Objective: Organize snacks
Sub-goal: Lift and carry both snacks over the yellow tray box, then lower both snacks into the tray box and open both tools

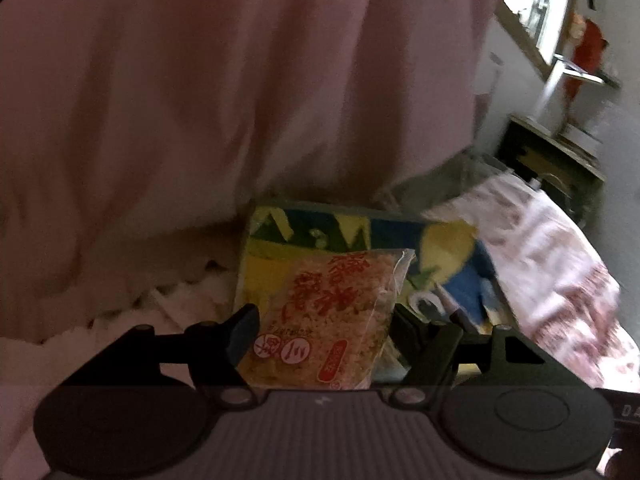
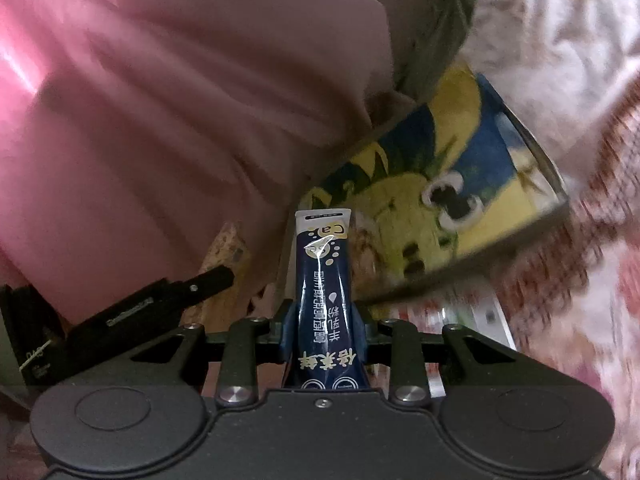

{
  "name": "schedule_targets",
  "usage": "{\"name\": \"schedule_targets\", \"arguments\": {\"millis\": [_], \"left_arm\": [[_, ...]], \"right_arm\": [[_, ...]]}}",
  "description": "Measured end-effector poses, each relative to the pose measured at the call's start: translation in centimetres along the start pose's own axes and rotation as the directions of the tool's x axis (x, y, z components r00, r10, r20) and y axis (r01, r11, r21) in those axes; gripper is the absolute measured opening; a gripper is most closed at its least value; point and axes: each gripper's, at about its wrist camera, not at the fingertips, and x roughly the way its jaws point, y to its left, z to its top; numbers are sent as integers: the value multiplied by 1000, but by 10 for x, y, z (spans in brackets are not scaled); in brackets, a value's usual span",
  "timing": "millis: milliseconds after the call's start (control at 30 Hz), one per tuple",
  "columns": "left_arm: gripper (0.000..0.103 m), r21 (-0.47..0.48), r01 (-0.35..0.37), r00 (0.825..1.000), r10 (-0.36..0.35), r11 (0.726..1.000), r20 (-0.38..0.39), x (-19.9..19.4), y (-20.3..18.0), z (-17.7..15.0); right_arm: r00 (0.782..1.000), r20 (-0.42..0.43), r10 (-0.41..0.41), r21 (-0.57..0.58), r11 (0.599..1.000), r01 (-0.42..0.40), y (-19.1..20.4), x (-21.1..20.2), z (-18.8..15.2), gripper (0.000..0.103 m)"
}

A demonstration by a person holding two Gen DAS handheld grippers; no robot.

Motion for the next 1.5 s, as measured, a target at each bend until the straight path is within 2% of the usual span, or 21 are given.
{"name": "schedule_targets", "arguments": {"millis": [167,400,533,733,1233,1333,1500], "left_arm": [[75,-31,-32,999,32,999,-13,37,3,4],[72,74,-67,997,64,995,32,62,-6,-4],[72,109,-77,997,77,991,1,75,-7,-12],[72,72,-70,997,73,995,-41,82,3,-20],[89,59,-82,996,84,995,-29,76,5,-17],[95,54,-83,996,84,995,-21,73,4,-17],[100,42,-86,996,86,995,-4,66,5,-16]], "right_arm": [[999,42,-24,-36,999,26,-1,33,19,32],[993,83,-89,-122,988,99,-4,73,34,32],[991,61,-118,-116,986,124,-15,92,35,32],[985,61,-163,-158,973,171,-22,108,30,32],[964,99,-248,-329,906,267,-19,127,20,38],[960,105,-259,-349,894,280,-17,126,18,50],[953,133,-272,-375,876,303,-10,115,16,63]]}}
